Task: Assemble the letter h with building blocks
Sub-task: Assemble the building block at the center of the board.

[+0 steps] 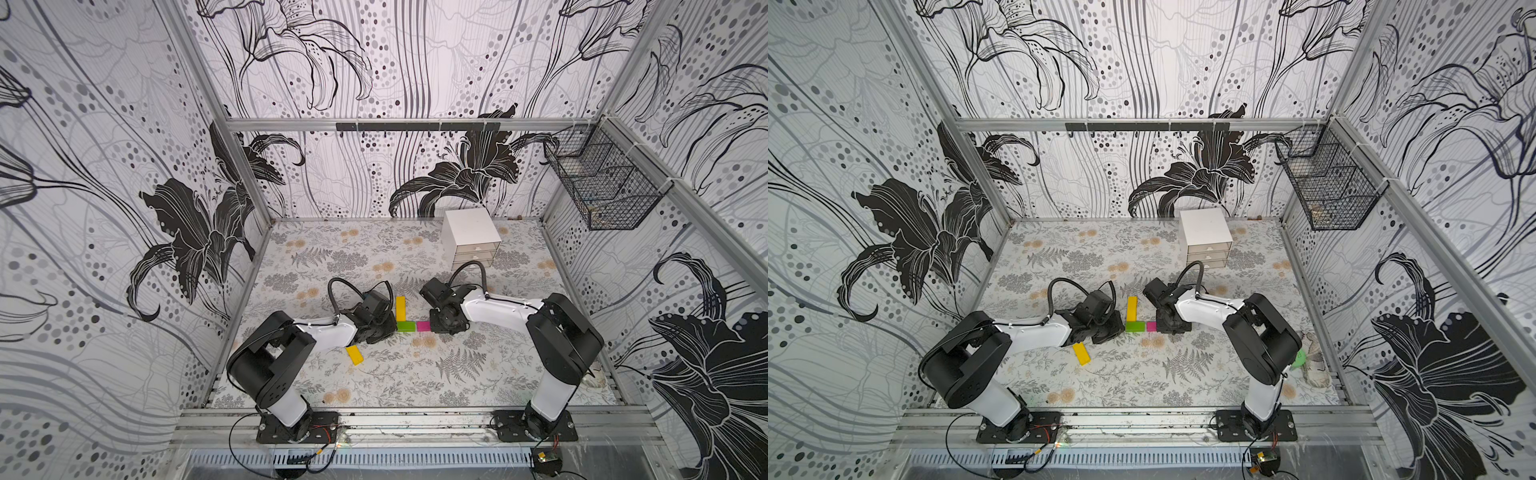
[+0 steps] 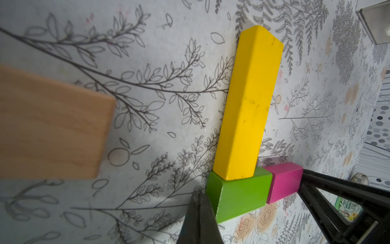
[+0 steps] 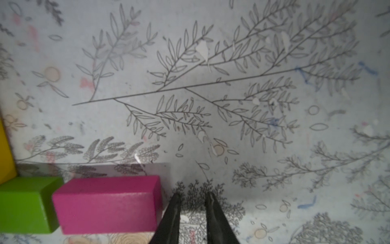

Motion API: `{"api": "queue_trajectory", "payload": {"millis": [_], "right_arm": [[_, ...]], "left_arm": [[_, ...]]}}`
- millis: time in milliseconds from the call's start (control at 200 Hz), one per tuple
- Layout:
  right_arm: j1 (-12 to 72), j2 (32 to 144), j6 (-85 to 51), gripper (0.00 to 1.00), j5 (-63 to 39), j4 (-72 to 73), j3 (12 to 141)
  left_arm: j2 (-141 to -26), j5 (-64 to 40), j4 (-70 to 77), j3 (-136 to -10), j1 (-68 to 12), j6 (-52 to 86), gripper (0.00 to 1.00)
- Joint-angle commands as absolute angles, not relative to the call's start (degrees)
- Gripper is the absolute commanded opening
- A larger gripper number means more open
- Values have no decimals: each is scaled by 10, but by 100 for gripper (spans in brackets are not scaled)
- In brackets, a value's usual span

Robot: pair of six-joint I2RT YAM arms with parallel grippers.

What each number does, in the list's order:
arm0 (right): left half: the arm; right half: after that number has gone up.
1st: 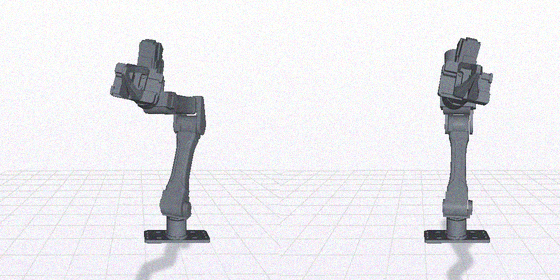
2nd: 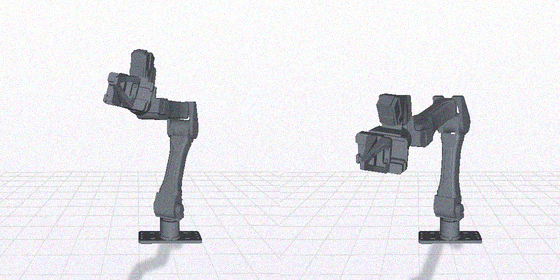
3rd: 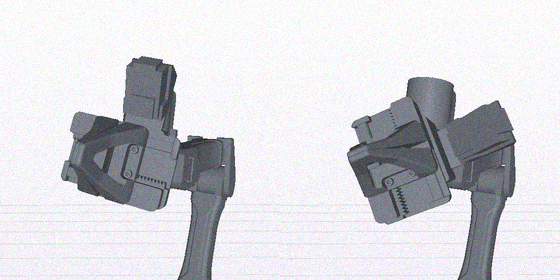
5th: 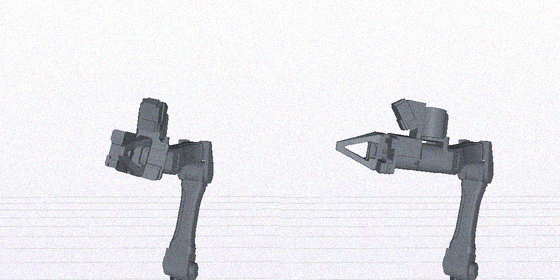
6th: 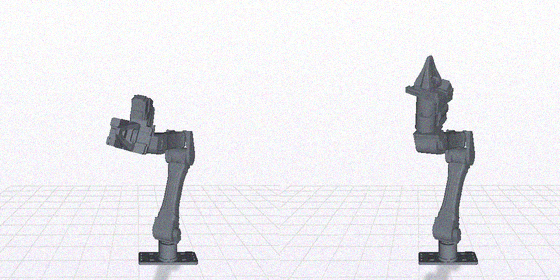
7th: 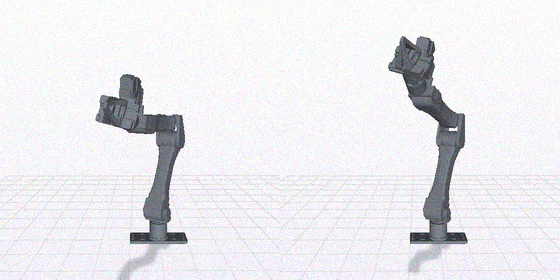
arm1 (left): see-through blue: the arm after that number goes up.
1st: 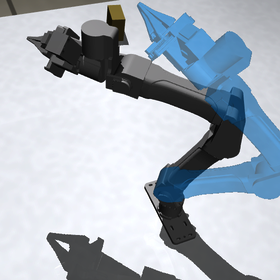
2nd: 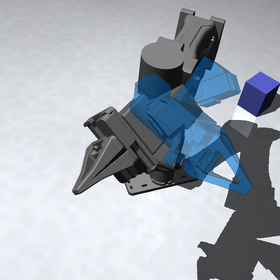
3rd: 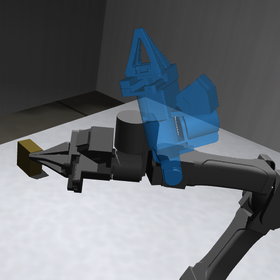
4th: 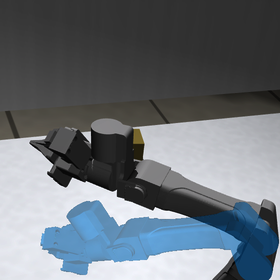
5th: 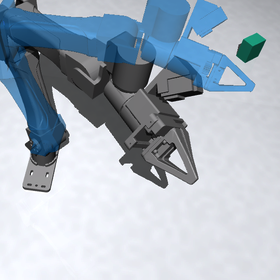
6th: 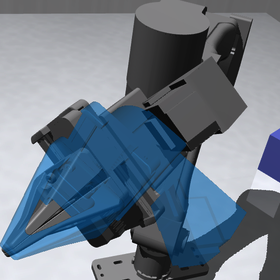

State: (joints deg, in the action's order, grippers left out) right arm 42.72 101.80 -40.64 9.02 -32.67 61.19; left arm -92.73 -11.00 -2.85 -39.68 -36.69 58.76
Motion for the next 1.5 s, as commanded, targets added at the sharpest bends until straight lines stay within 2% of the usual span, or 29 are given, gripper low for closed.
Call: {"api": "queue_trajectory", "payload": {"millis": [0,1317,1427,1497], "right_arm": [[425,1029,-394,23,92,-328,619],[445,1046,-362,20,80,-321,636],[445,1044,-363,21,90,-328,636],[445,1033,-366,27,101,-333,634]], "left_arm": [[-946,-99,-77,-399,-369,576,0],[-951,-99,-83,-405,-369,574,0],[-953,-100,-83,-406,-369,575,0],[-954,-100,-82,-406,-369,574,0]]}}
